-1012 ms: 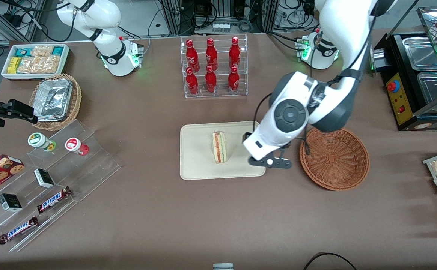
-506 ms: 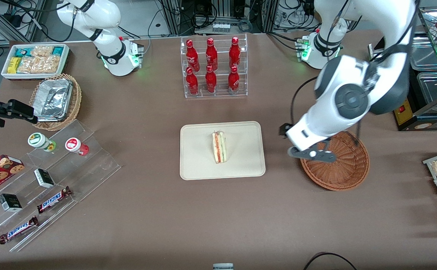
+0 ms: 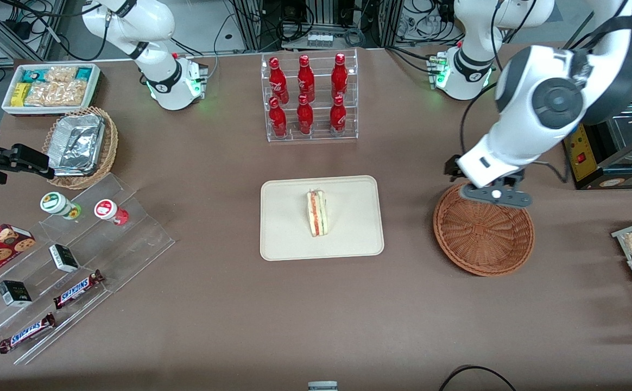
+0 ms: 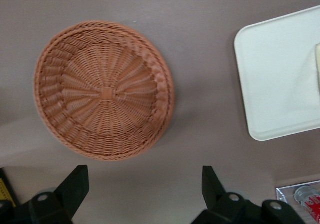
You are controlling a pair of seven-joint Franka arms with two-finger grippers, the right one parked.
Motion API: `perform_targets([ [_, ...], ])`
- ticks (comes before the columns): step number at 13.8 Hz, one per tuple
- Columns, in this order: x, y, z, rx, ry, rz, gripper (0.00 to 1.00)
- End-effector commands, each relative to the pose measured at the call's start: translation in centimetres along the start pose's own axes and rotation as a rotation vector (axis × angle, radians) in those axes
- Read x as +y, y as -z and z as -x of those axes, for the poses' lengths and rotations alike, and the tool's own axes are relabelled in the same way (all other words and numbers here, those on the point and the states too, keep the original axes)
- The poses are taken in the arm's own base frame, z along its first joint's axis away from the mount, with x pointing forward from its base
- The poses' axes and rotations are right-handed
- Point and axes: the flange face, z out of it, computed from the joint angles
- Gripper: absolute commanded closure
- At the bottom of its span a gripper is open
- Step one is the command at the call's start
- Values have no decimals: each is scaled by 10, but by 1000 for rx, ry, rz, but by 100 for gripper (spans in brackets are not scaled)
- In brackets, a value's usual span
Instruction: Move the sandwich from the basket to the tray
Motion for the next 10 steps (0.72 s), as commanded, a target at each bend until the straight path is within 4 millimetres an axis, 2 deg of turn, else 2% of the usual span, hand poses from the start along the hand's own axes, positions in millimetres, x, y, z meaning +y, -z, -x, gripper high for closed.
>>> perform_targets([
  [1,-11,14,10,-15,0,-15,0],
  [6,-33,50,22,-64,50,-12,0],
  [7,-47,56,26,-74,75,-9,0],
  [10,-68,76,38,-71,118,-2,0],
])
